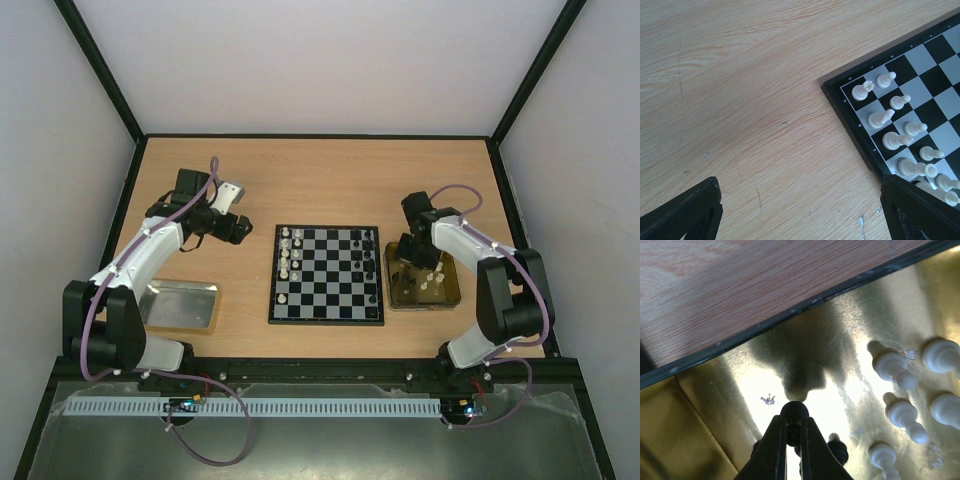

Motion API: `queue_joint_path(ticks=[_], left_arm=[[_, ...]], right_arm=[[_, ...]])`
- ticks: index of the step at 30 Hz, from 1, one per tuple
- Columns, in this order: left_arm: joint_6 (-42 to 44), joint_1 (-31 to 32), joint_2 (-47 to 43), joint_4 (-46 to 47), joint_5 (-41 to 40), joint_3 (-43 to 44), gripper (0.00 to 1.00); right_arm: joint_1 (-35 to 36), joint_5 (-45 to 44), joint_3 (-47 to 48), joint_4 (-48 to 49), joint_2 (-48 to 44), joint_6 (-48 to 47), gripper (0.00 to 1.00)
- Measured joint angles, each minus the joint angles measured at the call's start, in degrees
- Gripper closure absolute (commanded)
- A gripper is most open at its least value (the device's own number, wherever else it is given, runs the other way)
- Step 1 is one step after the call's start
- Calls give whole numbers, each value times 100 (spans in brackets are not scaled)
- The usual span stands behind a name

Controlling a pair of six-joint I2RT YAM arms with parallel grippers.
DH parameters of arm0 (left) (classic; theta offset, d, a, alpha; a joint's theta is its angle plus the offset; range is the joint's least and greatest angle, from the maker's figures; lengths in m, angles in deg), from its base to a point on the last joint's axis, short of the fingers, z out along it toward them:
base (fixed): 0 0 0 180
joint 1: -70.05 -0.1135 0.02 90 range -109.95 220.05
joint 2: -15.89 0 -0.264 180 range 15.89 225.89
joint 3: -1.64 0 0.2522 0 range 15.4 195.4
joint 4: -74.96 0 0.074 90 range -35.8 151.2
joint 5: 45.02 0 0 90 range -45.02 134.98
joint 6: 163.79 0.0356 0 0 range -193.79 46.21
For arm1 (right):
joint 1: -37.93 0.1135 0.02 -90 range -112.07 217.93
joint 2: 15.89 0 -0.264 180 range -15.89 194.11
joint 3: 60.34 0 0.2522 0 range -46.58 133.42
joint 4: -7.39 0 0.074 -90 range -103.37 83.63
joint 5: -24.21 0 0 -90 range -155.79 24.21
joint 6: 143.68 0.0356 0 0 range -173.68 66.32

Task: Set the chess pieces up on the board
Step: Pick up the chess piece from the storage box, then place the chess piece on the chessboard.

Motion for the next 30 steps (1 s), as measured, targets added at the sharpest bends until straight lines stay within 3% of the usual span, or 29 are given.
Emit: queue_joint_path(ticks=[7,18,30], left_arm=[[0,0,0,0,0,0,13],[-2,0,-15,0,0,0,13],[-2,0,-17,0,0,0,13]], right_arm=[[170,-116,385,-452,-468,7,98],[1128,-138,1003,-1137,-732,278,97],[2107,-42,1056,-1379,-769,680,97]])
